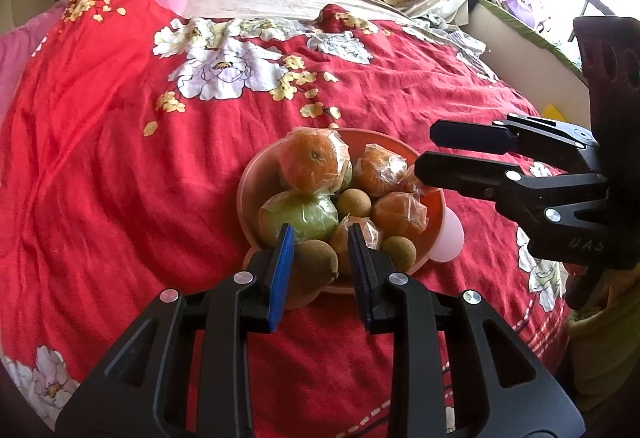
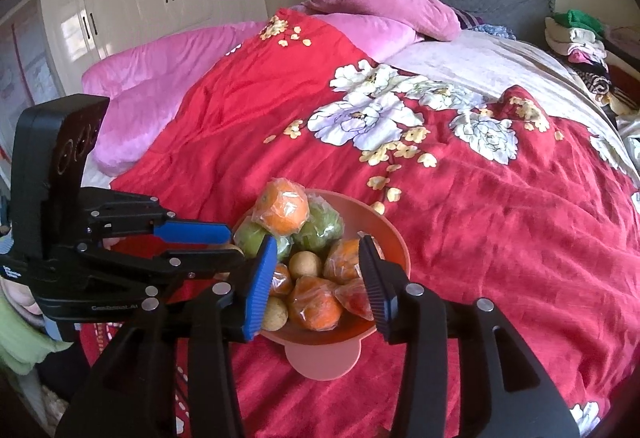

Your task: Organize fruits

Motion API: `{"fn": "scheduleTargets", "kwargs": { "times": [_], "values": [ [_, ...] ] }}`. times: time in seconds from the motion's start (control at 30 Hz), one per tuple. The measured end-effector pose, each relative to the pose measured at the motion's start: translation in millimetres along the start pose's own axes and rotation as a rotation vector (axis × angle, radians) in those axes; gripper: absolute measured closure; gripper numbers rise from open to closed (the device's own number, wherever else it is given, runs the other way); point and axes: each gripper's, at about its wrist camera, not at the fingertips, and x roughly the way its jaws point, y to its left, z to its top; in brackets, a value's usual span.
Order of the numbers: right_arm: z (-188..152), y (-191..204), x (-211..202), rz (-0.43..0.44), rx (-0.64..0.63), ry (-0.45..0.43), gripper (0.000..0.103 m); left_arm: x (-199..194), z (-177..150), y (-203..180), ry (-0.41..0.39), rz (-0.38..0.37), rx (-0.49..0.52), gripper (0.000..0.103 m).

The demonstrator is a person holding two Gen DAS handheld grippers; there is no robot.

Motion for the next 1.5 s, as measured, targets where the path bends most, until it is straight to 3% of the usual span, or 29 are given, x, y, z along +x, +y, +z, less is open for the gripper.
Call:
{"fn": "scheduleTargets", "kwargs": {
  "times": [0.23, 0.97, 1.27, 1.5],
  "values": [
    [0, -1, -11, -0.01, 0.011, -0.028, 0.054, -6, 1, -1, -0.012, 0.004, 0.002, 0.083],
    [-4, 15, -63, -0.04, 0.048, -0.162, 0.012, -43, 1, -6, -0.078, 0.033, -0.004, 0.049],
    [-4, 22, -79, -0.072, 0.072, -0.189, 0.006, -57, 1, -5, -0.103, 0.039, -0.018, 0.039],
    [-12, 34, -86, -0.097, 0.08, -0.193, 0.005, -72, -7, -1, -0.13, 0.074, -0.041, 0.017]
  ]
}}
